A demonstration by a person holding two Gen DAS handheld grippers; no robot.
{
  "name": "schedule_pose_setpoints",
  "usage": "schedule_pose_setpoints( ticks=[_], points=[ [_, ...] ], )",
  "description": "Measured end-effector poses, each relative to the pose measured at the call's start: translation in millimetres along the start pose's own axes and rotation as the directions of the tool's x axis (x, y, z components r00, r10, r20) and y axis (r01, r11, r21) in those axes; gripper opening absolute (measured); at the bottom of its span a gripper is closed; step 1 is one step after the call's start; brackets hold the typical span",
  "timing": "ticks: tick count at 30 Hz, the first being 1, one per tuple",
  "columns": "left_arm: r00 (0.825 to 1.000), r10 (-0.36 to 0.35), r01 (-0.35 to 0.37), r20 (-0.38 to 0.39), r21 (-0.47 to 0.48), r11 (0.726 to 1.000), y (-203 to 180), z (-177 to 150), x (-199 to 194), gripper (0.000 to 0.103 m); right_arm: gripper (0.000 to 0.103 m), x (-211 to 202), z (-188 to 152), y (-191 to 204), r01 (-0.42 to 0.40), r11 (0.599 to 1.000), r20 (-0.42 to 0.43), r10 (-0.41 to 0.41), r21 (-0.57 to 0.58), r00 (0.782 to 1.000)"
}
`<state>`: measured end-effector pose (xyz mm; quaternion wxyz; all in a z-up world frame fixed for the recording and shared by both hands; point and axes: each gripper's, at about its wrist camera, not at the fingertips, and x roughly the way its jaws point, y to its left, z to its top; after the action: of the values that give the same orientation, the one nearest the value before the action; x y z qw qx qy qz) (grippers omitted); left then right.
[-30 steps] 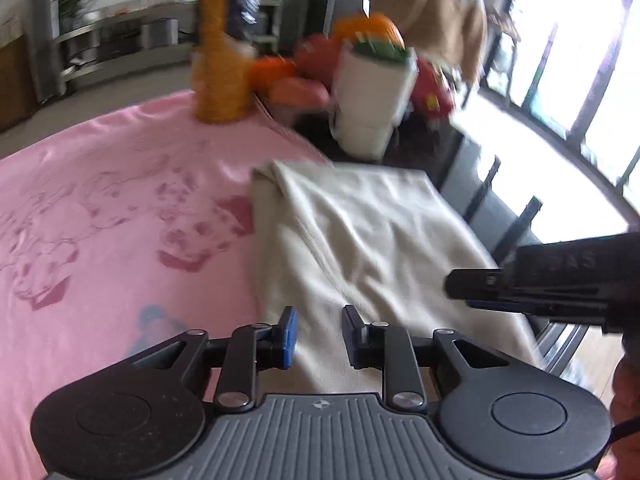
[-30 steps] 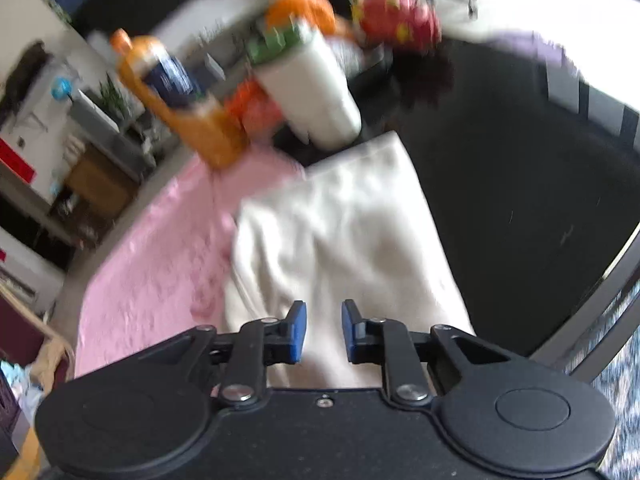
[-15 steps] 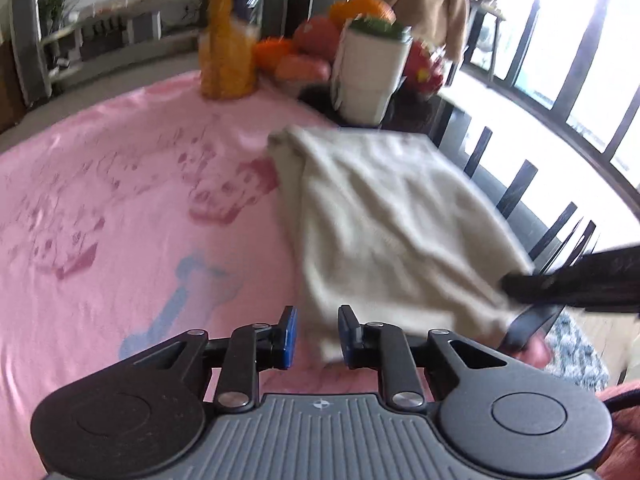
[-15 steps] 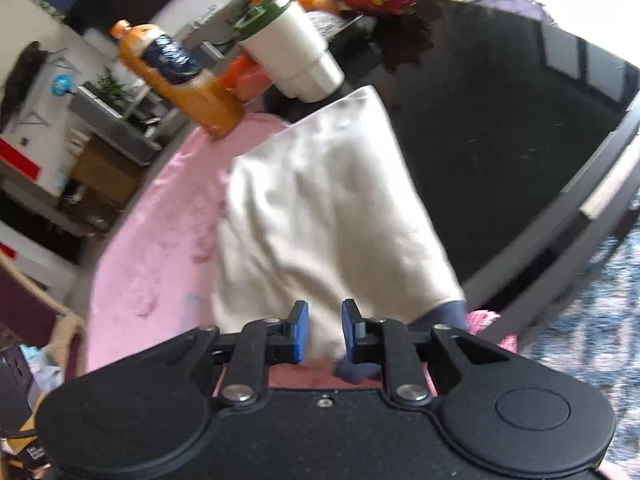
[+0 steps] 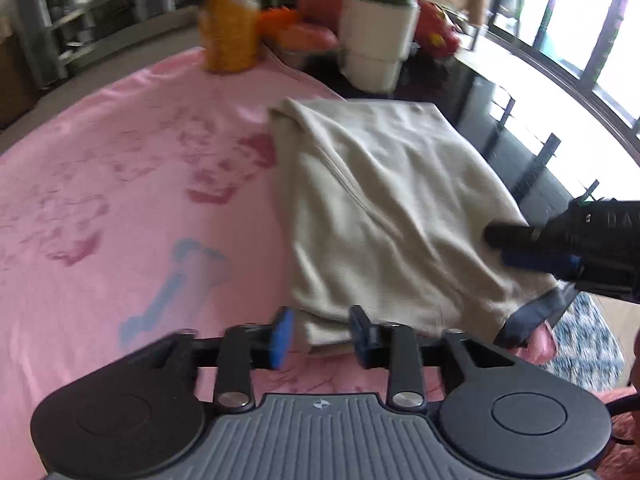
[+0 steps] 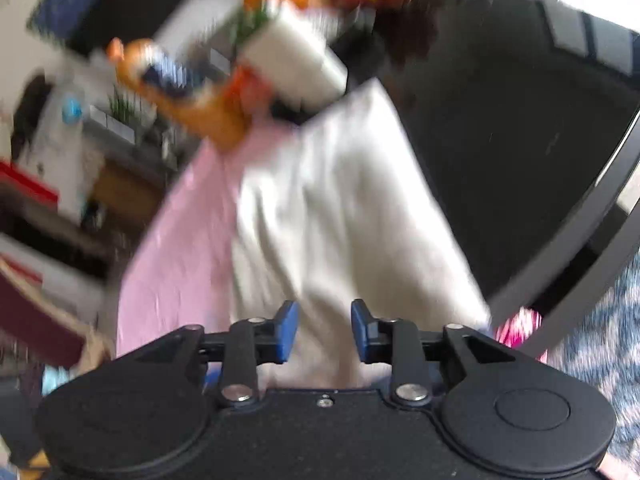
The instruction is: Fold clothes
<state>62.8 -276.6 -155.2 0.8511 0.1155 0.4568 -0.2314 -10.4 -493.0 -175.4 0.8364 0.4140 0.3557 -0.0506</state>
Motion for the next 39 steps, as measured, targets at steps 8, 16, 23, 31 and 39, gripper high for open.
schedule_pose_setpoints(
  ticks=[8, 16, 23, 31, 39],
  points=[
    [0.999, 0.03, -0.03, 0.032, -0.012, 0.999, -1, 4, -59, 0.066, 0.049, -4, 9, 12, 0.058, 0.998, 0.138, -0.058, 0.007, 0.989],
    [0.995, 0.015, -0.012, 0.095, -0.036, 0.999, 7, 15, -114, 0.08, 0.071, -70, 21, 92, 0.007, 1.0, 0.104, -0.007, -0.002, 0.995],
    [0.993, -0.061, 0.066, 0.098, -0.048, 0.997, 9, 11, -148, 0.087, 0.081, -124, 10, 141, 0.124, 0.983, 0.068, -0.115, -0.133, 0.991],
    [0.99, -0.096, 0.096, 0.103, -0.001, 0.995, -4, -8, -168, 0.093, 0.102, -163, -22, 150, 0.326, 0.909, 0.116, -0.306, -0.261, 0.945],
    [0.991, -0.107, 0.105, 0.074, 0.025, 0.994, -12, -25, -177, 0.096, 0.103, -164, -64, 148, 0.45, 0.81, 0.116, -0.44, -0.376, 0.89]
  ],
)
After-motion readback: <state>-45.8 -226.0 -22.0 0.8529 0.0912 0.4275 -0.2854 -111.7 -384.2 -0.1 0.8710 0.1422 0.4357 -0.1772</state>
